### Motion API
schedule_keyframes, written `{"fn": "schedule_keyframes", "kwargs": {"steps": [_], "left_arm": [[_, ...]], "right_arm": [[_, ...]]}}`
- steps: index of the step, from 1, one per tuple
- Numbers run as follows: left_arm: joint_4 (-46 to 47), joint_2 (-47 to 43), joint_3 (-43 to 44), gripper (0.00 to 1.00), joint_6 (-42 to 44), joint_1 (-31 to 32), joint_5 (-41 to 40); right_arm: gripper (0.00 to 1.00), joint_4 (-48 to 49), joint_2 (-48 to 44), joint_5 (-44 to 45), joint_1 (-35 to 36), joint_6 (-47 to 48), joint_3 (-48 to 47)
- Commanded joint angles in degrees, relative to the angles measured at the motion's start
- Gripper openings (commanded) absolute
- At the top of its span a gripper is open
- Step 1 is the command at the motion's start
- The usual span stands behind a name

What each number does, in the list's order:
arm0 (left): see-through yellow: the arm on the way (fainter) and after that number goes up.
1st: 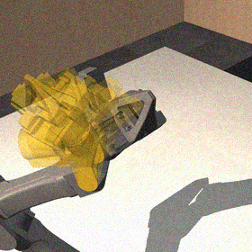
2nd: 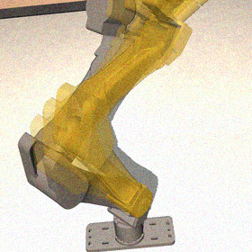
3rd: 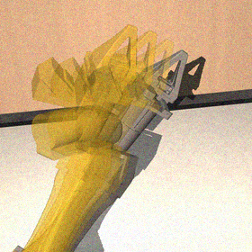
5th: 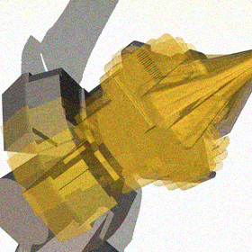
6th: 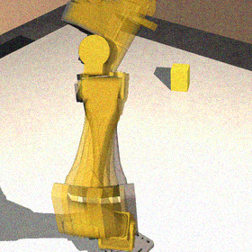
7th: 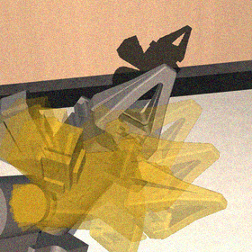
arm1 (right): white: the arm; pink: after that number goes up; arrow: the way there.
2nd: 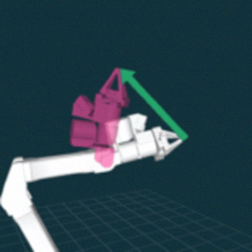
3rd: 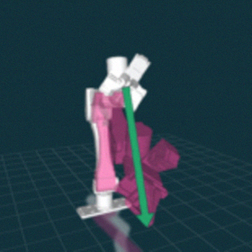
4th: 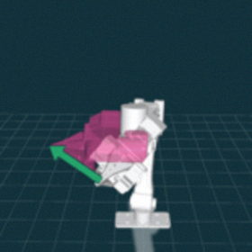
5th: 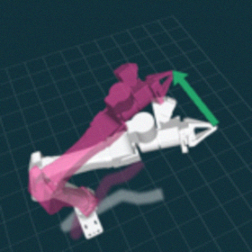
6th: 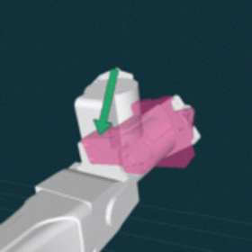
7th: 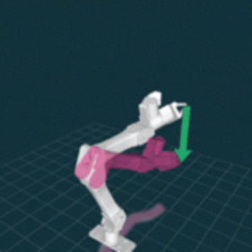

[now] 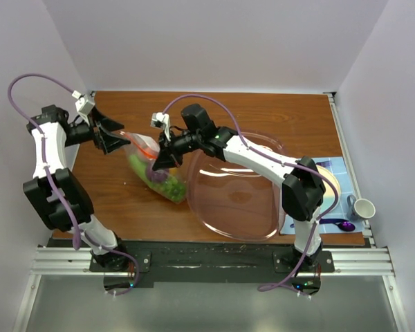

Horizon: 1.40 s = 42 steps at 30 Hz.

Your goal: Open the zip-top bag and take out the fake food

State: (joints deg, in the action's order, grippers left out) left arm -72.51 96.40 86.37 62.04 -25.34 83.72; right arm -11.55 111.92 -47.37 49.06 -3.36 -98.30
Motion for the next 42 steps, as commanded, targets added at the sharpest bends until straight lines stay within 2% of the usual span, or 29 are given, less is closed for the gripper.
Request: {"fn": "schedule_keyframes", "kwargs": {"steps": [1,2,3,5,6,7,8,9,12,13,15,16,18,21,29,32,35,36,38,39,42], "left_arm": [[-2.9,-12.7,4.5,1.00,12.2,-0.1,-0.1],[-2.8,-15.6,3.6,1.00,17.4,-0.1,-1.0],[-2.2,-18.7,-0.7,1.00,26.7,-0.1,-1.2],[11.8,-27.6,-7.3,1.00,26.1,-0.1,-1.1],[19.6,-30.3,-10.8,1.00,22.5,-0.1,-0.8],[39.3,-34.6,-17.6,1.00,8.2,-0.1,-0.4],[47.5,-35.7,-20.2,1.00,1.0,-0.1,1.0],[51.4,-36.1,-21.2,1.00,-3.7,-0.1,1.5],[42.5,-32.7,-17.2,1.00,2.9,0.1,2.1],[33.0,-30.2,-16.2,1.00,13.0,0.4,1.3],[22.3,-27.2,-13.2,1.00,24.8,2.0,-4.6],[10.1,-23.2,-12.1,1.00,37.8,2.2,-6.4],[-2.0,-18.7,-8.9,0.99,50.0,2.5,-10.5],[-3.0,-14.3,-8.1,0.98,47.9,3.0,-13.4],[-3.0,-16.4,-9.4,0.92,52.8,4.9,-25.4],[-3.0,-15.4,-8.0,0.88,52.1,5.0,-25.0],[-3.0,-14.5,-7.4,0.73,52.0,6.2,-28.2],[-3.0,-14.2,-7.5,0.60,52.3,6.9,-29.4],[-3.0,-13.3,-7.6,0.54,52.4,7.2,-33.0],[-3.0,-12.8,-7.6,0.48,52.1,7.5,-34.1],[-3.0,-11.5,-7.0,0.42,50.5,7.5,-35.9]], "right_arm": [[0.00,-0.9,-3.5,1.1,-0.1,5.2,0.4],[0.00,-1.5,-3.8,0.8,-0.1,5.9,0.3],[0.00,-2.2,-3.6,0.4,0.0,6.4,-0.7],[0.00,-5.6,-2.8,-0.3,0.2,8.4,-2.9],[0.00,-7.0,-1.9,-0.3,0.3,9.2,-5.2],[0.00,-8.2,-1.7,0.2,0.5,10.7,-6.1],[0.00,-9.7,-1.6,1.0,0.9,11.3,-6.5],[0.00,-10.1,-1.5,1.1,1.0,11.5,-6.9],[0.00,-10.9,-1.8,2.4,1.0,12.7,-7.1],[0.00,-11.6,-2.1,3.1,1.1,14.0,-7.3],[0.00,-12.7,-2.6,4.6,1.1,15.1,-7.5],[0.00,-12.7,-3.0,4.8,1.1,16.3,-7.1],[0.00,-12.4,-4.4,5.0,1.3,17.4,-6.1],[0.00,-14.0,-4.7,6.9,1.9,20.0,-6.6],[0.00,-17.2,-4.1,8.2,1.9,23.0,-7.7],[0.00,-17.2,-3.7,8.0,2.4,23.0,-8.0],[0.00,-17.4,-3.8,9.1,2.4,23.5,-7.9],[0.00,-17.4,-3.9,9.4,2.4,23.6,-8.0],[0.00,-17.2,-4.2,9.8,2.5,23.7,-8.0],[0.00,-17.2,-4.2,10.3,2.5,23.7,-8.1],[0.00,-16.9,-4.3,10.6,2.5,23.7,-8.3]]}}
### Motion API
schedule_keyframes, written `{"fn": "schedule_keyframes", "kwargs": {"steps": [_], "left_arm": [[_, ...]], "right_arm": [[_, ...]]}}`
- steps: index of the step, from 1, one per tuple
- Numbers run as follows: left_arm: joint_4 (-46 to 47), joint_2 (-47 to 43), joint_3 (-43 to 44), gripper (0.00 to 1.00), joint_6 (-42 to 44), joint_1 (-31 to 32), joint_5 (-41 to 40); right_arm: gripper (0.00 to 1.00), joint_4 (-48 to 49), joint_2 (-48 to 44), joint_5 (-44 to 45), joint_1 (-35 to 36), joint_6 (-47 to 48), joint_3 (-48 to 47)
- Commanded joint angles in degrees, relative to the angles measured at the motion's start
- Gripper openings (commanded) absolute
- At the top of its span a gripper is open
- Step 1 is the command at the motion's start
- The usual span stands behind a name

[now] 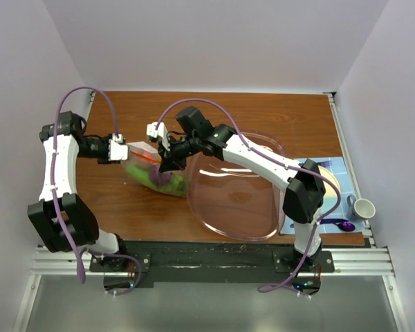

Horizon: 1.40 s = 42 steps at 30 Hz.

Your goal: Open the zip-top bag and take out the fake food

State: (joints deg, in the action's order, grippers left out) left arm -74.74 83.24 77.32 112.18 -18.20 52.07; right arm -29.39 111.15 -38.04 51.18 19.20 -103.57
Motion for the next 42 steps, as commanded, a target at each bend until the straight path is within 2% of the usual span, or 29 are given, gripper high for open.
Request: {"fn": "schedule_keyframes", "kwargs": {"steps": [1,2,5,6,7,10,11,13,16,22,29,35,42], "left_arm": [[-0.8,1.8,2.0,0.41,0.1,0.4,-4.3],[-0.8,1.7,2.0,0.40,0.1,0.4,-4.4],[-0.8,0.9,2.0,0.26,0.8,0.5,-5.1],[-0.8,0.5,2.1,0.02,0.9,0.6,-5.4],[-0.8,-0.2,2.4,0.00,0.8,0.6,-5.8],[-0.8,-1.8,3.1,0.00,-0.6,0.7,-7.0],[-0.8,-2.4,3.4,0.00,-1.1,0.7,-6.5],[-0.8,-4.4,3.3,0.00,-1.9,0.8,-5.6],[-0.8,-7.2,2.8,0.00,-2.2,0.7,-3.0],[-0.8,-11.5,2.9,0.00,-5.2,1.2,-0.2],[-0.8,-15.1,2.8,0.00,-9.6,2.2,0.3],[-0.8,-18.2,0.8,0.00,-10.8,3.5,0.4],[-0.8,-19.1,0.6,0.00,-12.1,4.6,-0.6]], "right_arm": [[0.00,1.0,-3.3,1.7,0.4,1.1,-3.1],[0.00,1.2,-3.4,2.0,0.4,1.0,-3.1],[0.00,1.7,-3.3,3.6,0.3,0.9,-3.0],[0.00,1.9,-3.6,4.2,0.4,0.9,-3.0],[0.00,1.9,-3.7,4.7,0.4,0.9,-2.9],[0.00,3.3,-4.5,7.3,0.4,0.7,-2.0],[0.04,3.9,-4.5,8.9,0.4,0.7,-1.9],[0.14,4.2,-4.9,10.3,0.4,0.6,-2.1],[0.37,5.0,-5.8,13.7,0.6,1.1,-2.8],[0.55,7.9,-6.7,20.4,3.6,4.6,-3.2],[0.57,11.3,-4.5,25.7,9.0,8.3,-5.9],[0.58,9.8,0.1,19.8,10.1,6.6,-12.0],[0.56,13.1,1.6,17.1,11.3,1.0,-11.3]]}}
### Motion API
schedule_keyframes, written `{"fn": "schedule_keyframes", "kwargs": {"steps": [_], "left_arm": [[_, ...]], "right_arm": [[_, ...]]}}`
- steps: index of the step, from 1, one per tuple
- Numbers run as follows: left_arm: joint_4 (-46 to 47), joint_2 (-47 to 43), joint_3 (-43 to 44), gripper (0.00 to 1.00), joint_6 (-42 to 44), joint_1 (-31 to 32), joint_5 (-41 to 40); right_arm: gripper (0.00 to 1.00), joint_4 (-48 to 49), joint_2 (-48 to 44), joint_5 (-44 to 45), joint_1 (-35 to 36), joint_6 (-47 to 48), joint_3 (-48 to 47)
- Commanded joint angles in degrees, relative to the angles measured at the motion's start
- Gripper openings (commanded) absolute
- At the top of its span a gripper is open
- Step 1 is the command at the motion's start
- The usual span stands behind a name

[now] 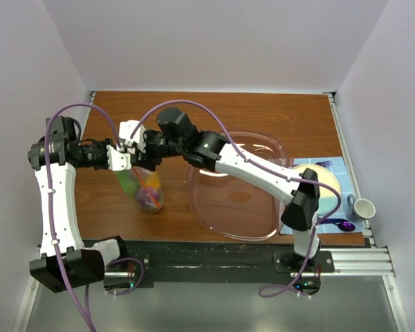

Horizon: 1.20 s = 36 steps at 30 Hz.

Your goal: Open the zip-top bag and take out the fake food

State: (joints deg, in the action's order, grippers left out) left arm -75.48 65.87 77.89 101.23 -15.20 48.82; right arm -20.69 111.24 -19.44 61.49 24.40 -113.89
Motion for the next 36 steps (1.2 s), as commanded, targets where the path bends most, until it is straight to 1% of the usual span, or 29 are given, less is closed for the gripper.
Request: {"fn": "schedule_keyframes", "kwargs": {"steps": [1,8,9,11,12,13,14,18,22,25,26,28,29,31,32,33,34,36], "left_arm": [[0.0,-1.7,0.2,0.00,-1.1,1.6,2.8],[0.1,-1.4,0.3,0.00,-1.6,1.7,3.4],[0.1,-1.5,0.4,0.00,-1.9,1.7,3.7],[0.1,-1.0,1.5,0.00,-4.2,1.6,4.4],[0.1,-0.7,1.9,0.00,-5.1,1.7,5.1],[0.1,0.0,2.7,0.00,-6.6,1.7,5.3],[0.1,0.2,3.0,0.00,-7.2,1.6,5.4],[0.1,0.6,3.7,0.00,-8.9,1.6,5.9],[0.1,-0.6,3.5,0.00,-9.5,1.7,6.3],[0.1,-1.7,3.5,0.00,-9.6,1.6,6.3],[0.1,-1.9,3.6,0.00,-9.8,1.6,6.3],[0.0,-2.4,4.0,0.00,-10.3,1.6,6.2],[0.0,-2.5,4.2,0.00,-10.4,1.7,6.1],[0.0,-2.4,4.9,0.00,-10.9,1.6,6.0],[0.0,-2.3,5.4,0.00,-11.0,1.7,5.9],[0.1,-2.2,5.7,0.00,-11.2,1.7,5.9],[0.0,-2.2,5.9,0.00,-11.2,1.7,5.8],[0.0,-2.4,6.3,0.00,-11.1,1.6,5.8]], "right_arm": [[0.56,5.4,1.2,-1.8,0.9,-5.1,0.2],[0.56,16.7,-3.5,-4.1,0.8,-16.1,8.3],[0.55,20.4,-4.2,-3.4,0.9,-17.7,9.7],[0.55,26.9,-6.6,-2.0,0.8,-22.3,15.7],[0.55,32.6,-7.2,-1.2,1.0,-23.7,17.8],[0.56,34.6,-7.7,-0.1,0.9,-25.6,21.0],[0.56,36.2,-7.7,0.9,0.9,-27.4,22.1],[0.56,41.6,-7.9,6.7,1.0,-28.8,25.9],[0.52,42.0,-7.4,11.3,1.0,-27.7,25.1],[0.42,40.6,-6.7,12.4,0.9,-26.2,23.7],[0.34,40.1,-6.2,12.4,1.0,-25.8,23.5],[0.26,38.1,-5.6,12.3,1.0,-24.9,22.6],[0.19,37.0,-5.4,12.2,1.0,-24.8,22.3],[0.12,36.0,-5.1,12.2,1.0,-23.8,22.1],[0.07,35.1,-5.1,12.3,0.9,-22.8,22.4],[0.05,34.8,-5.2,12.3,0.9,-22.5,22.7],[0.01,34.4,-5.2,12.3,0.9,-21.7,22.9],[0.00,33.0,-5.3,12.9,0.9,-20.9,23.0]]}}
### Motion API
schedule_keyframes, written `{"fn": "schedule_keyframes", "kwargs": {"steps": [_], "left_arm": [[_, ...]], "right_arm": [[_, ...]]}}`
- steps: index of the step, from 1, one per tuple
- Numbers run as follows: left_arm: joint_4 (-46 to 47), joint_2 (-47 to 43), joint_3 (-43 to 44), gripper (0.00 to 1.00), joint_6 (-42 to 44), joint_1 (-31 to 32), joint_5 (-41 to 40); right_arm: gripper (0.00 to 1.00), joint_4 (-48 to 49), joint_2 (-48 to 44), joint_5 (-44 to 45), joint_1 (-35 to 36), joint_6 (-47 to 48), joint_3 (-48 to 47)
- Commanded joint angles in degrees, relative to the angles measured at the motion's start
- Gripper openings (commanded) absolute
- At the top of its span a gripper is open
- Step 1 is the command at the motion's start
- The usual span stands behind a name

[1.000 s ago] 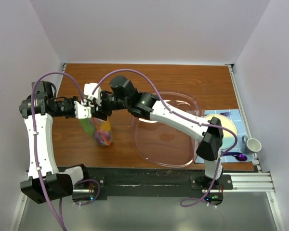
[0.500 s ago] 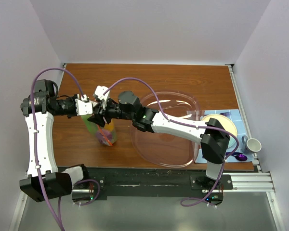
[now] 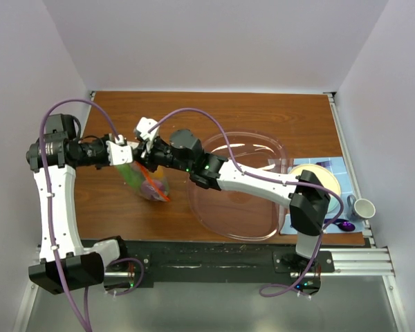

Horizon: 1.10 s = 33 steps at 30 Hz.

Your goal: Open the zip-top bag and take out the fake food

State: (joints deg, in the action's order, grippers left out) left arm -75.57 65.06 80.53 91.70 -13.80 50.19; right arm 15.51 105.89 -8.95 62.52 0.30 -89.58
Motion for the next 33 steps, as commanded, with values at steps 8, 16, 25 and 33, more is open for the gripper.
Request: {"fn": "schedule_keyframes", "kwargs": {"steps": [8,16,25,33], "left_arm": [[14.0,0.4,8.9,0.74,-24.3,-0.4,3.2],[0.1,17.6,16.8,0.83,-22.9,-18.1,32.9],[60.2,4.3,-14.5,0.83,-66.7,-18.2,47.5],[49.7,9.5,-10.9,0.82,-57.9,-18.2,47.6]], "right_arm": [[0.00,-8.7,-1.3,1.4,-1.7,8.1,-3.1],[0.00,-13.1,-2.9,-2.2,-4.4,9.4,-5.7],[0.00,-11.1,-4.9,-7.6,-7.4,5.9,-3.8],[0.00,-10.4,-4.2,-11.7,-8.7,4.0,-5.2]]}}
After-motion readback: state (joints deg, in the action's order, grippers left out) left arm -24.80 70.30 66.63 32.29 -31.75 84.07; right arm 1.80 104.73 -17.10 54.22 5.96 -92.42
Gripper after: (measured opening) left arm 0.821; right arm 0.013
